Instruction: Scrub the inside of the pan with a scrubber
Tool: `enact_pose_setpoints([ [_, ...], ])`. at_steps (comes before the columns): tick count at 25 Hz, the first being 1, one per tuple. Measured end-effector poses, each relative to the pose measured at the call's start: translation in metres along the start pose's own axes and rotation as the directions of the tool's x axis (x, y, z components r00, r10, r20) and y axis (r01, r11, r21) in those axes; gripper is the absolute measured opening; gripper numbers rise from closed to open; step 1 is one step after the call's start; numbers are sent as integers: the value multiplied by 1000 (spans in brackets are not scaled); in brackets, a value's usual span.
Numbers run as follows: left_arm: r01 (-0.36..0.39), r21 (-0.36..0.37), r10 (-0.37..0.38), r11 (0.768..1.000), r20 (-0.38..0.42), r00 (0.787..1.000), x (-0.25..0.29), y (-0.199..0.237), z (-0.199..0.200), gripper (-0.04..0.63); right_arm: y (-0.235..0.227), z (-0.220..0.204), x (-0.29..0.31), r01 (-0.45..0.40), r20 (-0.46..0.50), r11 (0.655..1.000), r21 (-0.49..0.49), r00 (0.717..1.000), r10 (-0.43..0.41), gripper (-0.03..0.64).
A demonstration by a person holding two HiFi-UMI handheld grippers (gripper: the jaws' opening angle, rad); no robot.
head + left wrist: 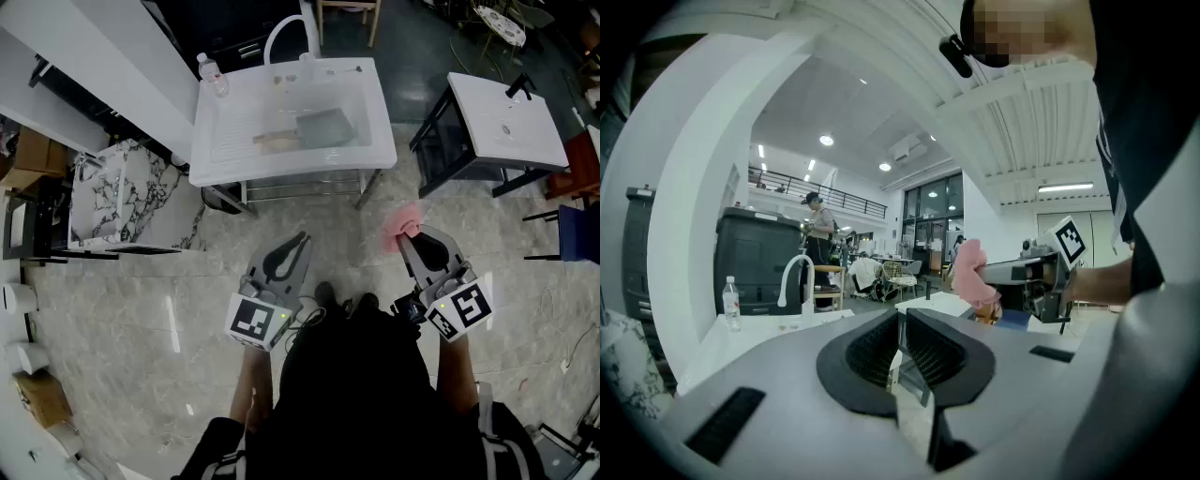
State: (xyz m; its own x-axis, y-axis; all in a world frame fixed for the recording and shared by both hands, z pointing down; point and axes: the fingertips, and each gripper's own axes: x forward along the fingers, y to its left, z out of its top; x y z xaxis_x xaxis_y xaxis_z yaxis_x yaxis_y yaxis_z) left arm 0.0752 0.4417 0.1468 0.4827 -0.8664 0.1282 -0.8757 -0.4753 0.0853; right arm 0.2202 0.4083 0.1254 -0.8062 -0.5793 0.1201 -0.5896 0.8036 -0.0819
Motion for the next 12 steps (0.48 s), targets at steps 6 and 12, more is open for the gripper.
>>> enact_pose_setpoints([
  [6,13,-2,-13,1000,0,1000,0,-4,-2,51,2,-1,-1,3,3,1000,8,1000,-3,37],
  [12,15,8,-15,1000,-14,1000,-15,-3,-9,51,10,-9,-6,29,10,999,44,1000,-30,37],
])
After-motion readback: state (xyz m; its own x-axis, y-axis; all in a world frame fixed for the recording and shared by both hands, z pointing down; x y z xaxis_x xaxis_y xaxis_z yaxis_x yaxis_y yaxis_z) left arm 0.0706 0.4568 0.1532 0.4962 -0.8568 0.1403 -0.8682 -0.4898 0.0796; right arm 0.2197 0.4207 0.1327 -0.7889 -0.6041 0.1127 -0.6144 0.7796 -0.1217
